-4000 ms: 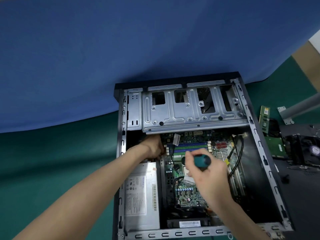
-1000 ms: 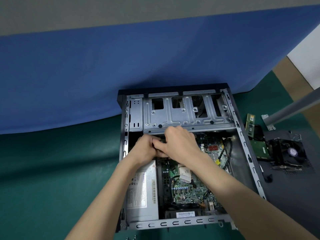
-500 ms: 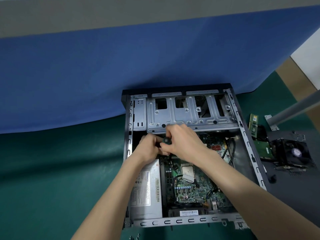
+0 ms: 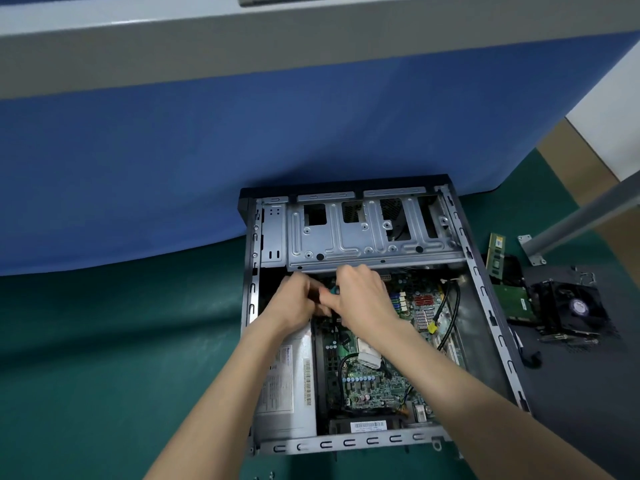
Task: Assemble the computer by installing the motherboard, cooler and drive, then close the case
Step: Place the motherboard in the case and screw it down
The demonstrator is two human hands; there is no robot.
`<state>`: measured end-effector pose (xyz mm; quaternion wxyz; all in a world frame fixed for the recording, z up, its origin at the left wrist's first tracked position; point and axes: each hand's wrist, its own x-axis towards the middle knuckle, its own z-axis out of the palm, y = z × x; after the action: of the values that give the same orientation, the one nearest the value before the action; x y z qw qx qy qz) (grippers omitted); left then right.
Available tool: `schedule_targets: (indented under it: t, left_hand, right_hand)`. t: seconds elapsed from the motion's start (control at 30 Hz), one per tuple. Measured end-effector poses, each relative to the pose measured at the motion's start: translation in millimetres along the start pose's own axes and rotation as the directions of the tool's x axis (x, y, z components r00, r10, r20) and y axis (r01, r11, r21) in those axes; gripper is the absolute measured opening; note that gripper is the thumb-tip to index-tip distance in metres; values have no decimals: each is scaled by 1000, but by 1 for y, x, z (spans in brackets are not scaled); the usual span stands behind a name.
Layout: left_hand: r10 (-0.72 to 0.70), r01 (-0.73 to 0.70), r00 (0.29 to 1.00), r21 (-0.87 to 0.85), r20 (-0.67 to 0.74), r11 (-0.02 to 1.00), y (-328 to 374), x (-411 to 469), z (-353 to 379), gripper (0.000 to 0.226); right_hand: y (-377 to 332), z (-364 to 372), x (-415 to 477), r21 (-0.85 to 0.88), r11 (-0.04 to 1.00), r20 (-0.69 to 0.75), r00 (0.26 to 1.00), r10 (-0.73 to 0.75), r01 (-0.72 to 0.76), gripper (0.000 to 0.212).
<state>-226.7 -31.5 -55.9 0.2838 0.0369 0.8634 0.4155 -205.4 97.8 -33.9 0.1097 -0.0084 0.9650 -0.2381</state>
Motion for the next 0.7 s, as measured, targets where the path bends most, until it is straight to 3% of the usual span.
schedule_targets:
  t: [0.13,0.23,0.33,0.4,0.47,0.53,0.6,0.7]
  left_hand:
    - [22,-13,992,68,-127,998,2,-5,2,28]
    - [9,-1,981,41,-194,999,3,-13,7,19]
    - [20,26,951,144,-308,989,6,-26,23,16]
    - [104,-6,931,270,-350,963,17,-38,42,16]
    - [191,-85,921,302,-340,949,31,-47,66,16]
    - [237,-152,926,282,-295,947,47,-55,94,18]
    - [239,-175,944,272,-226,946,60,-62,124,19]
    - [184,-132,975,336,-127,932,74,-71,163,26]
  right_hand:
    - [-1,-4,-10,81,993,3,996,84,-84,38]
    - [8,-18,-26,338,919,-19,975,220,-201,31]
    - [37,-51,-43,674,692,-46,920,390,-260,19]
    - [67,-80,-57,866,428,29,882,470,-257,22]
    - [102,-104,-70,963,174,87,852,516,-204,29]
    - [138,-122,-83,997,-13,72,799,597,-80,24]
    - [174,-132,-96,994,-110,60,724,687,22,23]
    - [218,-128,-119,997,-30,66,679,731,-64,25]
